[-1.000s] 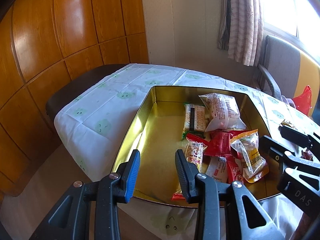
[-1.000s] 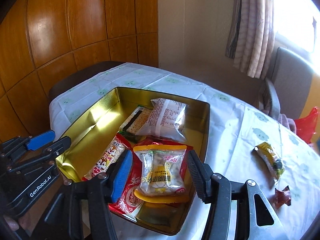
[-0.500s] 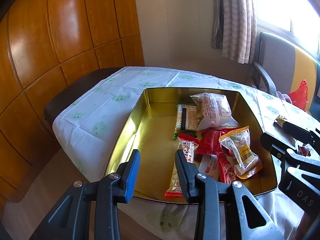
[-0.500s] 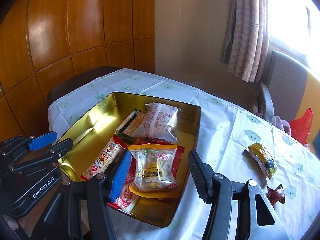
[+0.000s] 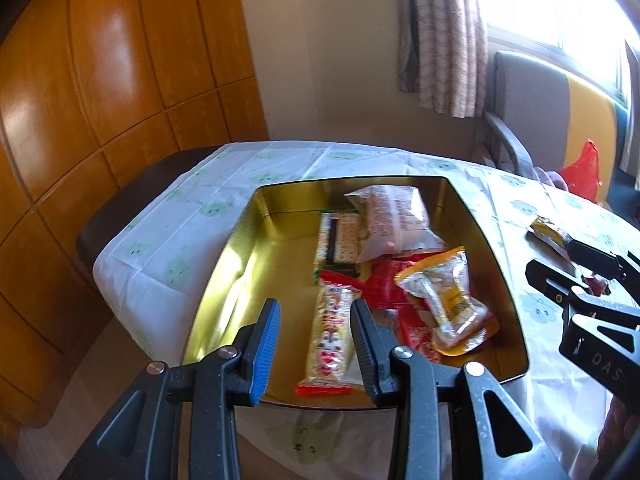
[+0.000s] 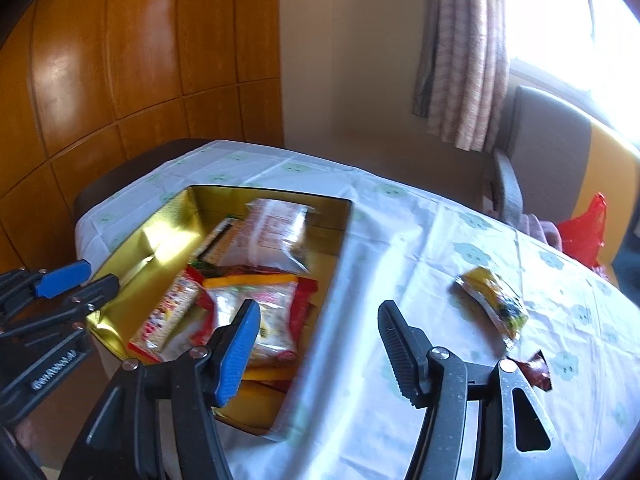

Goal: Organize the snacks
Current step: 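Move both tools back toward the yellow packet and red candy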

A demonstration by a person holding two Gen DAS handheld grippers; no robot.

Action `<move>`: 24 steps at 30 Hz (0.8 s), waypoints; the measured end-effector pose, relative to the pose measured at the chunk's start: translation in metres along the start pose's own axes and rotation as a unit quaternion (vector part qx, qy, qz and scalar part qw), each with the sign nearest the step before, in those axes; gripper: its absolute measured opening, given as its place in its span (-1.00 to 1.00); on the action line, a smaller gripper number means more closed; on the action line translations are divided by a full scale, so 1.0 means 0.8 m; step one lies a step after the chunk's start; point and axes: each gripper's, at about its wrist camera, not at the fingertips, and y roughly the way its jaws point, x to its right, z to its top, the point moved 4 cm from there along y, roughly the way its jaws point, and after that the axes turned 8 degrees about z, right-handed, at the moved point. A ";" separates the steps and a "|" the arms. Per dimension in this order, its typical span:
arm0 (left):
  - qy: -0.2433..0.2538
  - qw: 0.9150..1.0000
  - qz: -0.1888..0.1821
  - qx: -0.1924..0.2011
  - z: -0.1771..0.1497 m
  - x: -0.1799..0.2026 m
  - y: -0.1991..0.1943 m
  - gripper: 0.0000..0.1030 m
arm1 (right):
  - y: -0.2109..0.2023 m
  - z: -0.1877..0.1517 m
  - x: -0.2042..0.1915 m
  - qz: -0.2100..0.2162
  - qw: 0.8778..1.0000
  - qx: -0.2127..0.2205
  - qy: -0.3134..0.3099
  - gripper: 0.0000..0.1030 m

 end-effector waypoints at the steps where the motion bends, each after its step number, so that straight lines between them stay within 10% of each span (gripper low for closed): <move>1: 0.004 1.000 -0.003 0.002 0.001 0.005 -0.002 -0.29 | -0.001 -0.004 0.009 -0.007 1.000 -0.002 0.005 0.22; 24: 0.098 0.992 -0.067 0.040 0.022 0.116 -0.032 -0.29 | -0.089 -0.141 0.292 -0.215 0.958 -0.025 0.190 0.25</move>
